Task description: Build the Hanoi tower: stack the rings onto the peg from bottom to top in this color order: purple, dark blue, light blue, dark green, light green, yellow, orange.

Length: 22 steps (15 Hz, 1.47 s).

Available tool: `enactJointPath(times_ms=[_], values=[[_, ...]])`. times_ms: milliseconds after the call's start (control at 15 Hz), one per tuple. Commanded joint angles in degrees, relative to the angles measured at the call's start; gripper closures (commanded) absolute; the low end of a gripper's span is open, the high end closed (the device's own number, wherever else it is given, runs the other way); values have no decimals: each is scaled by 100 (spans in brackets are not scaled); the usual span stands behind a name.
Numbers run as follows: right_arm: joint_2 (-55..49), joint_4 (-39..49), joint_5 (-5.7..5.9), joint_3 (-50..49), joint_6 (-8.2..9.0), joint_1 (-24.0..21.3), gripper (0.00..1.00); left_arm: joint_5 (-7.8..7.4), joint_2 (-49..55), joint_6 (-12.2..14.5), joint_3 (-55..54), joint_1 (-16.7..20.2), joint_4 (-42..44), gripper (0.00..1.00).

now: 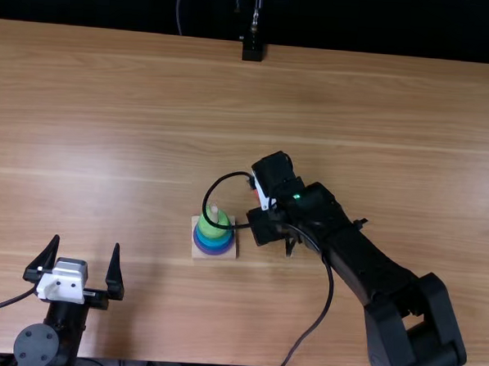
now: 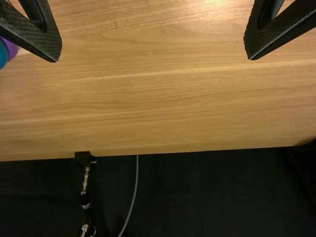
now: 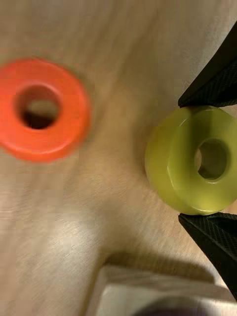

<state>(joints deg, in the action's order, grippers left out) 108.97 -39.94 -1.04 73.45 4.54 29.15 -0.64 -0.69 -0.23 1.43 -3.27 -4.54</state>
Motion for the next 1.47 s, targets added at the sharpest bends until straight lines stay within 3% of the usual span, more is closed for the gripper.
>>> enactJointPath(times_ms=[0,200,467,1067,1267,1400], values=[[2,-30,-23,240,0,-14,100,-30,69,33,-143,10,-32,0],[-33,-125,9,460,-74,-5,100,-30,69,33,-143,10,-21,0],[-25,-1517,19,1347,-369,-5,100,-30,69,33,-143,10,-32,0],[-7,-3743,9,3826,-506,30,100,-30,69,33,-143,10,-32,0],[10,-3954,-33,4459,-506,153,100,-30,69,33,-143,10,-32,0],[28,-3954,-44,4591,-475,504,100,-30,69,33,-143,10,-32,0]])
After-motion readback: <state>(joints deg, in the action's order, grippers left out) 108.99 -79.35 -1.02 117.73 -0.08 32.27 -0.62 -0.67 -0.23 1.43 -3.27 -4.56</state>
